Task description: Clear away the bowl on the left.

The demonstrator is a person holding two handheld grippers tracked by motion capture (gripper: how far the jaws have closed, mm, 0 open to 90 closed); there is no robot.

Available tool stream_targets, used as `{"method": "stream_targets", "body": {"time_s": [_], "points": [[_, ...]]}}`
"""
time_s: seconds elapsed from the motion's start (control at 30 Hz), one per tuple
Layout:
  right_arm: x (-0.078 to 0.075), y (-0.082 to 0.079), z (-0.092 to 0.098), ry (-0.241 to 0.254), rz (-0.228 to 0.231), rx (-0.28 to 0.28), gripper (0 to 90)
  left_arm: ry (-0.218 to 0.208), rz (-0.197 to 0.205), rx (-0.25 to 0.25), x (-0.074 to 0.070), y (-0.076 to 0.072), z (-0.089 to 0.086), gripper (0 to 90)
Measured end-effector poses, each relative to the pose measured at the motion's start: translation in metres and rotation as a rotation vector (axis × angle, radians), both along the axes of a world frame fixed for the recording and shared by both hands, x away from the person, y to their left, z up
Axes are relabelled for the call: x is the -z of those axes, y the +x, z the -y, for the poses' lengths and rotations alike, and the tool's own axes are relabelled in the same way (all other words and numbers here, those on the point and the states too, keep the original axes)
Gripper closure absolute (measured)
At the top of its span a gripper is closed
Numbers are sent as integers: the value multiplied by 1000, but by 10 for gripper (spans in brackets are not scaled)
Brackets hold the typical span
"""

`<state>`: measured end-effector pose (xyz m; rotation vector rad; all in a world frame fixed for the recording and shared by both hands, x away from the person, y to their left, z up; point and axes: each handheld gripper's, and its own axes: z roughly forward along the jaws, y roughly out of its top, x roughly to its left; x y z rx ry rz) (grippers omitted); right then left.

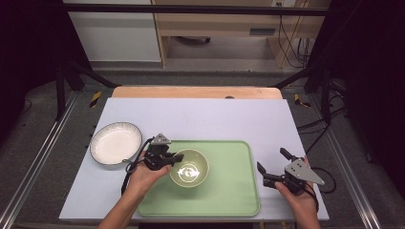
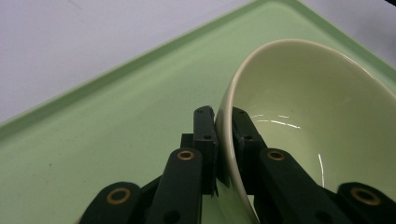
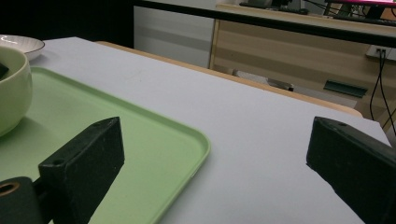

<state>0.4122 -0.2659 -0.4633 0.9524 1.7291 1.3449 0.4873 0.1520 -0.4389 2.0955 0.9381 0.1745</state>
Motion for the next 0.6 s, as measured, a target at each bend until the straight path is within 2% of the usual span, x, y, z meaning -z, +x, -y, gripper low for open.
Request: {"method": "stream_targets", "body": {"time_s": [0.3, 0.6], "points": [[0, 0, 0, -2, 0, 0, 45, 16, -18, 10, 3, 1, -1, 828], [0, 0, 0, -2, -1, -1, 46, 3, -31, 8, 5, 2, -3, 827]]}}
